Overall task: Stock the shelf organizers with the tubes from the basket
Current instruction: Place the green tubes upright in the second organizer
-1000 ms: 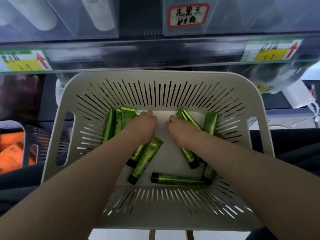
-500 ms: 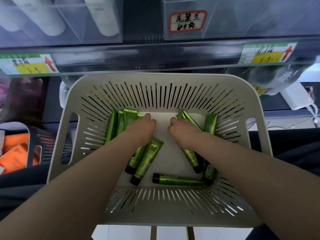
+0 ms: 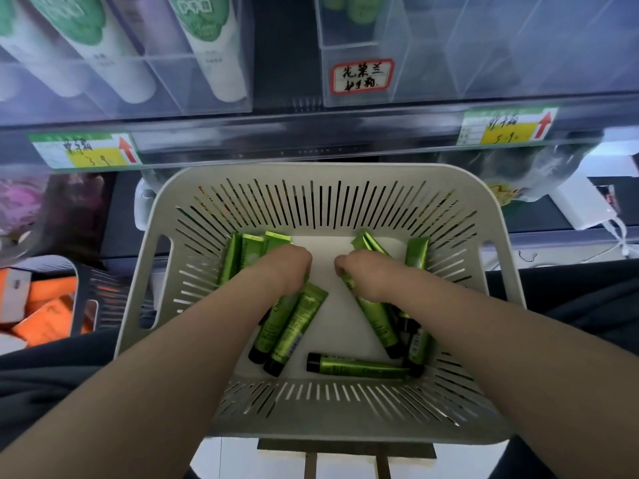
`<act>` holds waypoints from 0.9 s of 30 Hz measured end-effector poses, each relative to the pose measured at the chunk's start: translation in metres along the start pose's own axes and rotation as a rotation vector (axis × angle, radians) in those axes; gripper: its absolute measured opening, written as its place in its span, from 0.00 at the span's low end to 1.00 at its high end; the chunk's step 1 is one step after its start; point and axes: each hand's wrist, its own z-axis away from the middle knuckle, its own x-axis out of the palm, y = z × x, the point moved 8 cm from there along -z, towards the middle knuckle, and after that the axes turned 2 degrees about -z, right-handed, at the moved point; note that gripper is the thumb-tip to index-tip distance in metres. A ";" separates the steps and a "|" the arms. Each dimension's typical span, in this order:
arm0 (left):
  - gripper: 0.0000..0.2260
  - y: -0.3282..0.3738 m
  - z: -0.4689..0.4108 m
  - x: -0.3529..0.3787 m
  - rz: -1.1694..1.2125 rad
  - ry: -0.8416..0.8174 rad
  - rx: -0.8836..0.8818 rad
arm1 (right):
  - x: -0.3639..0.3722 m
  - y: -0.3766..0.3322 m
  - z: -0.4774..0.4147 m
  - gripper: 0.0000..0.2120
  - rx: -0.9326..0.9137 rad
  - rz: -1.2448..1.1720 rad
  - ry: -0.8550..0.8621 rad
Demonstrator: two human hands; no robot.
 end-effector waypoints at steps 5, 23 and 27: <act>0.12 0.001 0.012 -0.007 0.039 0.039 0.032 | -0.006 0.003 0.010 0.22 0.069 -0.077 0.004; 0.10 0.026 0.062 -0.031 0.063 0.199 0.110 | -0.035 -0.012 0.061 0.14 0.017 -0.204 0.169; 0.11 0.030 0.077 -0.042 0.086 0.250 0.105 | -0.047 -0.013 0.078 0.12 0.012 -0.227 0.266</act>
